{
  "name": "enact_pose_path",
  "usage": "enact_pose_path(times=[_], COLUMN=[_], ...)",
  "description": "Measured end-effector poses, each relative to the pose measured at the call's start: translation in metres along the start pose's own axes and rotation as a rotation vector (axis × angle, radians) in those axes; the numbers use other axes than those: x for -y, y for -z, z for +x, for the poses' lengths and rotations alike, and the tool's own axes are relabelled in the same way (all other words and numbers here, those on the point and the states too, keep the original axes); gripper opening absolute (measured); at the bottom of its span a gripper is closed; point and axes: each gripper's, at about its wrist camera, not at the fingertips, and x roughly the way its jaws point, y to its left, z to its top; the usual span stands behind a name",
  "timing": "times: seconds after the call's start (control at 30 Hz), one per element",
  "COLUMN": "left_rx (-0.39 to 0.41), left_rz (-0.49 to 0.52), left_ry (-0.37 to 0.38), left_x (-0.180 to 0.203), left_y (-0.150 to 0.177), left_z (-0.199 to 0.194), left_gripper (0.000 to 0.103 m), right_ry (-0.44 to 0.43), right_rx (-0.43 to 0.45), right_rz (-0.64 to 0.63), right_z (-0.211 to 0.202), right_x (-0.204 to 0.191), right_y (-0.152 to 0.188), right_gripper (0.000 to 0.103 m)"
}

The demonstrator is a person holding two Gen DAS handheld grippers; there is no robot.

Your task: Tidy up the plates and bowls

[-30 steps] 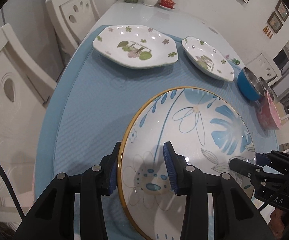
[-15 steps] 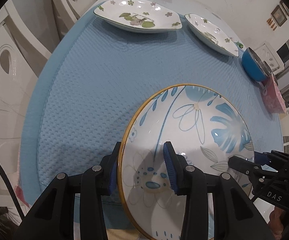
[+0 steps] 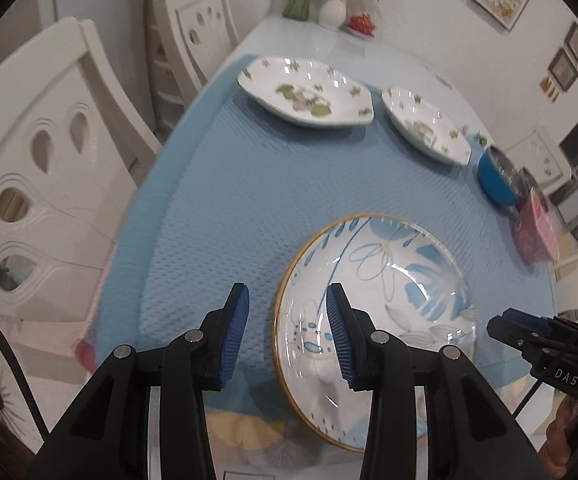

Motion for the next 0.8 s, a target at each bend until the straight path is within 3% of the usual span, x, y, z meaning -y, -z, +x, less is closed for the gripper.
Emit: enact_pose_path(times=[0.2,0.37,0.4,0.43,0.5,0.63,0.73,0.8], left_rx=[0.130,0.186,0.199,0.209,0.238,0.270,0.281,0.283], left_rz=[-0.028,-0.020,-0.011,-0.003,0.020,0.047,0.045,0.050], left_ry=[-0.019,-0.013,-0.005,-0.001,0.000,0.020,0.033,0.061], left_x=[0.021,0.050,0.059,0.065,0.076,0.086,0.081,0.074], left_y=[0.010,0.022,0.023,0.024,0.025,0.021,0.011,0.003], left_z=[-0.059,-0.098,-0.107,-0.111,-0.123,-0.136,-0.135,-0.130], left_gripper=[0.037,0.038,0.038,0.038,0.040,0.046,0.060,0.063], right_ry=[-0.017,0.002,0.004,0.004,0.000,-0.033,-0.051,-0.057], right_rx=[0.146,0.233,0.253,0.271,0.300,0.309,0.287,0.279], right_rz=[-0.116,-0.208,-0.224,-0.233,-0.229,-0.193,-0.150,-0.124], right_z=[-0.061,-0.103,-0.112,-0.119,-0.127,-0.135,-0.128,-0.121], right_x=[-0.014,-0.023,-0.025,-0.025,-0.025,-0.023,-0.022,-0.022], right_y=[0.017,0.038,0.041,0.043,0.044,0.038,0.024,0.014], right_gripper=[0.039,0.039,0.042,0.053,0.065,0.065,0.065,0.065])
